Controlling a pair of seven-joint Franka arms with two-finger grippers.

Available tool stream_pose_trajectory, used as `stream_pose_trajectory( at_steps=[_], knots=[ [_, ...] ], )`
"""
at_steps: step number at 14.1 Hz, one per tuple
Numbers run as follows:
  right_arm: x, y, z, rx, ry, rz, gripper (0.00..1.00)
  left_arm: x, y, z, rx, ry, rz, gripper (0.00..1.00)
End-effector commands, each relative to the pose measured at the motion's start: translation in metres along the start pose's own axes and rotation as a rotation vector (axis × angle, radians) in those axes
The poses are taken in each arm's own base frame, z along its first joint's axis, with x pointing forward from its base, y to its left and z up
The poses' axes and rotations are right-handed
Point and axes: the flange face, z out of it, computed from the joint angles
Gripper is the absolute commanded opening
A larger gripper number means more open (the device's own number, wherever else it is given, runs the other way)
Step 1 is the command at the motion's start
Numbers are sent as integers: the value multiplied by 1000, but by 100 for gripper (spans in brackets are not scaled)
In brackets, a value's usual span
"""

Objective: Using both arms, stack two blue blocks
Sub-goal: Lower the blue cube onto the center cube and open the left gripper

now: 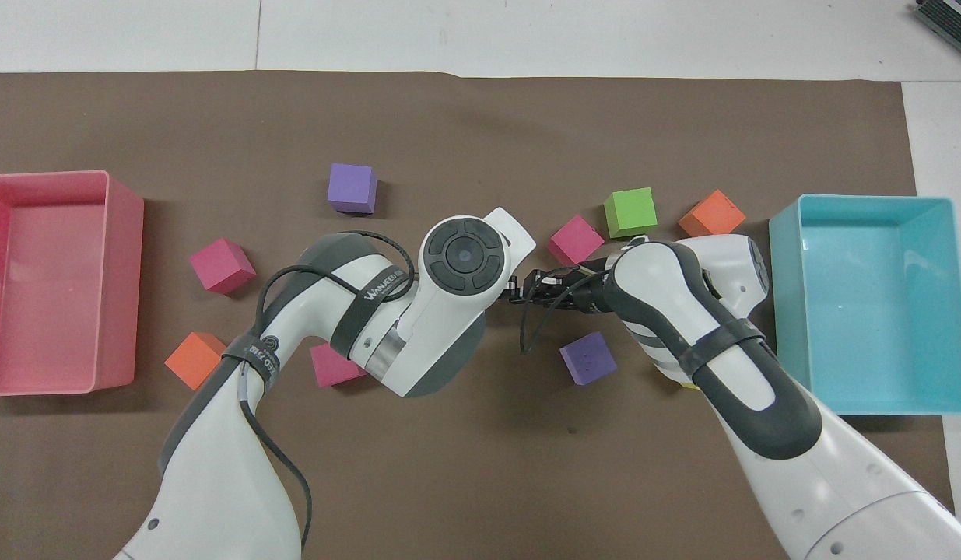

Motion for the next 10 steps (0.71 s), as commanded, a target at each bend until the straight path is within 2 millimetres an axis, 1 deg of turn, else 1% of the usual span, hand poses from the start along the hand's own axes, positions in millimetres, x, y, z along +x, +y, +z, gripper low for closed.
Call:
stream_pose_trajectory(
  at_steps=[1, 10],
  knots=[
    [0, 0, 0, 14, 25, -14, 0, -9, -1, -7, -6, 2, -11, 0],
    [0, 0, 2, 14, 22, -15, 0, -9, 1, -8, -17, 15, -19, 0]
  ],
)
